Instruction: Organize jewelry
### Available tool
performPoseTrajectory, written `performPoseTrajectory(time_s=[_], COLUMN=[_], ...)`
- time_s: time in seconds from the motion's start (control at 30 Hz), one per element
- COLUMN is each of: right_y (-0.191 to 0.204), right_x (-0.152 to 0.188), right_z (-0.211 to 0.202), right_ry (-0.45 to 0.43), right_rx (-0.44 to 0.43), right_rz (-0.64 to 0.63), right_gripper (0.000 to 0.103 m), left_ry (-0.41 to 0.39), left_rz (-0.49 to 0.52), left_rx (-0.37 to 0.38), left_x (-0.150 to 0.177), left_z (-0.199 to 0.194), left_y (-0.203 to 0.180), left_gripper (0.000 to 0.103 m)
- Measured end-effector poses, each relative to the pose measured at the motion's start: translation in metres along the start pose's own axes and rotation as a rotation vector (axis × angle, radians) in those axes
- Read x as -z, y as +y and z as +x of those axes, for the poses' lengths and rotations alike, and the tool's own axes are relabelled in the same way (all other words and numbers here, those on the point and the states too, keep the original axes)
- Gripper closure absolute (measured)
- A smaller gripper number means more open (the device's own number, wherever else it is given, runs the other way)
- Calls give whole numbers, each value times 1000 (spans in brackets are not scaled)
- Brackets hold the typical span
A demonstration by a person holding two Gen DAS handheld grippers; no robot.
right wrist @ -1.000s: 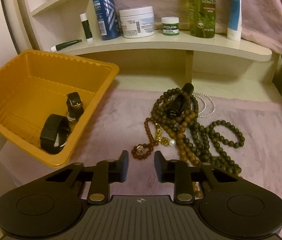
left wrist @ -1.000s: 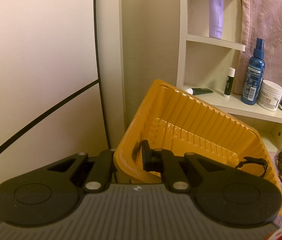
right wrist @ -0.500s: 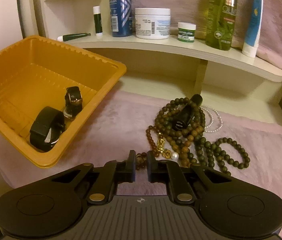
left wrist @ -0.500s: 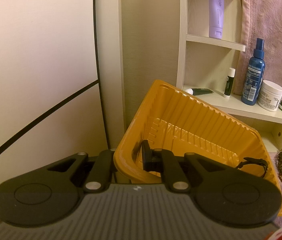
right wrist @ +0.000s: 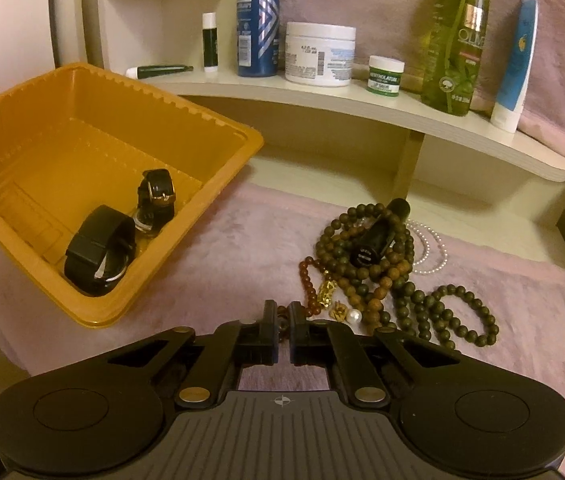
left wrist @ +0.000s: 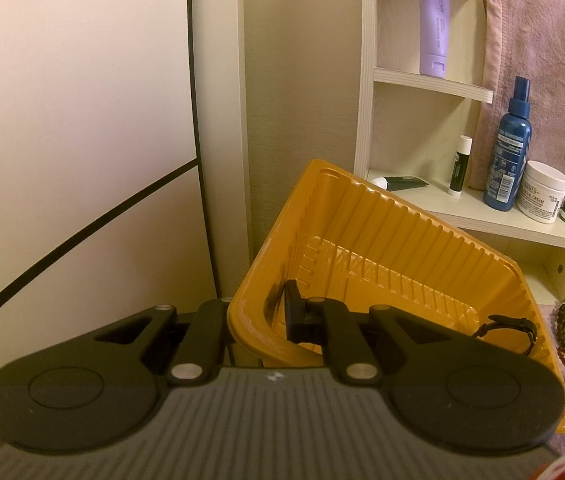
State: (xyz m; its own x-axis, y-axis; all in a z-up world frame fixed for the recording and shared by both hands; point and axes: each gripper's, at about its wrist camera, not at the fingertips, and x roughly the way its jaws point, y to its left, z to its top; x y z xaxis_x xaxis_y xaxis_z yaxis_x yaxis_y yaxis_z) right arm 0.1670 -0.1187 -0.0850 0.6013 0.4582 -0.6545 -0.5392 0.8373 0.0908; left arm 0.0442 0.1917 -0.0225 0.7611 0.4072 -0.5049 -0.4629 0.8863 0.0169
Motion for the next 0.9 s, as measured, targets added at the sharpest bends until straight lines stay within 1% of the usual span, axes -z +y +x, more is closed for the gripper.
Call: performPoseTrajectory(time_s=[0.17, 0.3, 0.57, 0.7, 0.9], right_y=[1, 7, 41, 65, 97], right_x=[-7, -18, -55, -67, -67], right_z=[-12, -24, -35, -27, -2], right_ry=[-33, -73, -136, -124, -51], right_rx=[-10, -44, -187, -271, -355], right_rz=[10, 18, 24, 20, 13], right_gripper=[98, 98, 98, 98, 98], left_ry=[0, 0, 1, 3, 2], left_rz=[-1, -2, -4, -2, -5], left_rx=[-1, 1, 2, 6, 11], left_x=[0, 0, 0, 0, 0], left_z=[0, 0, 0, 1, 1], left_y=[0, 0, 1, 2, 2], left_gripper=[93, 93, 93, 93, 93])
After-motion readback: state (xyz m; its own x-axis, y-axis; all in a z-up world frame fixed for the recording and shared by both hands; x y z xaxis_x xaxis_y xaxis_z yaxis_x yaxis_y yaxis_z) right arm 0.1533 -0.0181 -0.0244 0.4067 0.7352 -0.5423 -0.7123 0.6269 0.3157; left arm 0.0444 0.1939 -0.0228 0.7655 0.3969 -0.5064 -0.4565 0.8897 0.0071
